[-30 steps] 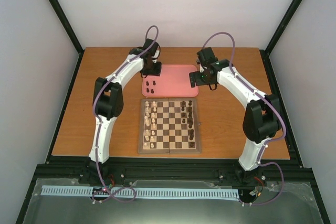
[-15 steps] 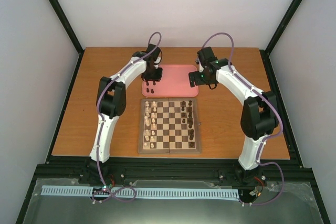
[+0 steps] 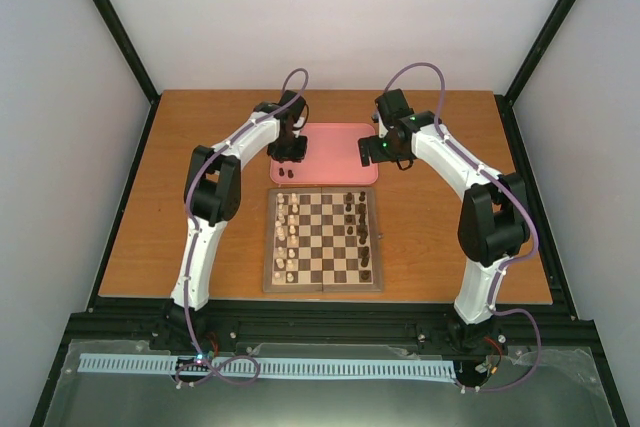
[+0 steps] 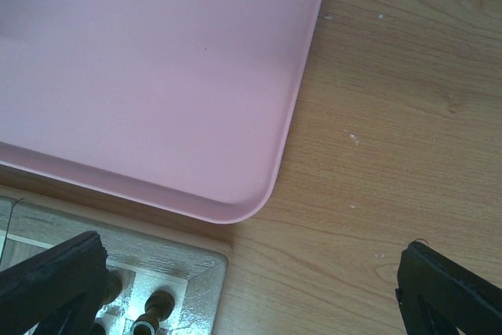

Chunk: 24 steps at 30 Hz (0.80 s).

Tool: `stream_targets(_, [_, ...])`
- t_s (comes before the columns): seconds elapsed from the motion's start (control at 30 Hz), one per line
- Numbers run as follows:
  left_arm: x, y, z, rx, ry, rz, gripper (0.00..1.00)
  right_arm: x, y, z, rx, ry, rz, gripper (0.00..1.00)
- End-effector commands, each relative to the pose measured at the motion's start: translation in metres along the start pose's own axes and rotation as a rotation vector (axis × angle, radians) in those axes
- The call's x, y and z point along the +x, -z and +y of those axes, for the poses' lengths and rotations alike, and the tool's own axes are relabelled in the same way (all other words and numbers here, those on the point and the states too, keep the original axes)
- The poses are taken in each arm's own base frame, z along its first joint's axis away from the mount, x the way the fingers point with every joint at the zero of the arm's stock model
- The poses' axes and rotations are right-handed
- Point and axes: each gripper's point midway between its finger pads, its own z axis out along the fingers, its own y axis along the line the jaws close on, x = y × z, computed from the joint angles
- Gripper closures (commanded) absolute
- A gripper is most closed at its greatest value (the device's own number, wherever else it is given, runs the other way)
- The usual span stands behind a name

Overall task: Set up the chess pieces on the board
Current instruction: Pick up the chess piece from the storage box.

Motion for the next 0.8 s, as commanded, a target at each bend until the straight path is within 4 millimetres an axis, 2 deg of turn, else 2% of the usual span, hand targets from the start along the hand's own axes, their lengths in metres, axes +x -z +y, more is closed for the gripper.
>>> stream_targets(0.0, [-0.005, 0.007, -0.004, -0.002, -0.009, -0.02, 0.66, -0.008, 0.001, -0.002, -0.006, -0.004, -0.014, 0.0])
stream_targets(0.23, [-0.006, 0.007, -0.005, 0.002, -0.009, -0.019, 0.74, -0.004, 0.0, -0.001, -0.013, -0.005, -0.005, 0.0])
stream_targets(0.4, [-0.009, 0.011, -0.006, 0.002, -0.01, -0.032, 0.88, -0.001, 0.0, -0.001, -0.017, -0.008, -0.001, 0.0])
stream_targets(0.47, [-0.011, 0.014, -0.006, 0.003, -0.01, -0.039, 0.99, 0.001, -0.001, -0.001, -0.017, -0.011, 0.001, 0.0])
stream_targets(0.57, [-0.014, 0.021, -0.007, 0.006, -0.013, -0.048, 0.99, 0.004, -0.002, -0.001, -0.022, -0.012, 0.005, 0.0])
stream_targets(0.63, [-0.016, 0.031, -0.007, 0.008, -0.02, -0.061, 0.99, 0.004, -0.001, 0.0, -0.025, -0.012, 0.002, 0.0])
stream_targets(0.77, [-0.012, 0.069, -0.012, 0.03, -0.037, -0.081, 0.99, 0.002, -0.001, -0.001, -0.019, -0.009, -0.004, 0.0])
